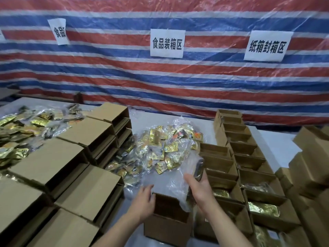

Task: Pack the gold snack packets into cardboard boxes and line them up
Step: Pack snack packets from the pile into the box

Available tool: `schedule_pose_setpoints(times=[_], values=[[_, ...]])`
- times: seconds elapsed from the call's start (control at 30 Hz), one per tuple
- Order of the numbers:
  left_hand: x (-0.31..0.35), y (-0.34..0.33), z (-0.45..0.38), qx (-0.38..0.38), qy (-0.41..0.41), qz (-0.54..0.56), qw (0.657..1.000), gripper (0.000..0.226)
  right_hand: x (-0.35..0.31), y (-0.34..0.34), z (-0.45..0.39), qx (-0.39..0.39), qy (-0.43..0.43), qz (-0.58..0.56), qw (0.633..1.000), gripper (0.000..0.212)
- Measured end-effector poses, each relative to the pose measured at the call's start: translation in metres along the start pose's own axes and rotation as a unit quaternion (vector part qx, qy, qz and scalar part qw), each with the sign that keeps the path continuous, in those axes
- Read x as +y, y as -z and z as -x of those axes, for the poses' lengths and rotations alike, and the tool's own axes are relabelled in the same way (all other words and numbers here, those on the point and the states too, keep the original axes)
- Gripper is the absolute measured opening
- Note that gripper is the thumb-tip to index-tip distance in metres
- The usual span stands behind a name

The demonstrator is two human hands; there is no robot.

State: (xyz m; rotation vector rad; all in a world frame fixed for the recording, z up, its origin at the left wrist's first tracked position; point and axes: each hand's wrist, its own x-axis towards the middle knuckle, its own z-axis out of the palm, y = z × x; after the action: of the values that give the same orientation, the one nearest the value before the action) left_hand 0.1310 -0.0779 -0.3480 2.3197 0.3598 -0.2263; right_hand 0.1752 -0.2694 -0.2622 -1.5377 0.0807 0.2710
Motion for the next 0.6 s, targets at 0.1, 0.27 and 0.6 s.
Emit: schedule_pose_setpoints(times=[0.1, 0.27, 0.6], values=[[-0.040, -0.015, -0.003, -0.049, 0.018, -0.031, 0.998, 0.047, 0.021, -0.015, -0.007, -0.012, 0.015, 0.121, 0.992, 0.036], [-0.066, -0.030, -0.006, -0.072, -0.004, 0.043, 0.996, 0.050, 0.064, -0.024, -0.024, -0.106, -0.034, 0.304, 0.946, 0.045], [-0.075, -0.040, 0.003, -0.034, 0.040, 0.124, 0.991, 0.027, 0.097, -0.031, -0.036, -0.319, -0.012, 0.604, 0.730, 0.059]])
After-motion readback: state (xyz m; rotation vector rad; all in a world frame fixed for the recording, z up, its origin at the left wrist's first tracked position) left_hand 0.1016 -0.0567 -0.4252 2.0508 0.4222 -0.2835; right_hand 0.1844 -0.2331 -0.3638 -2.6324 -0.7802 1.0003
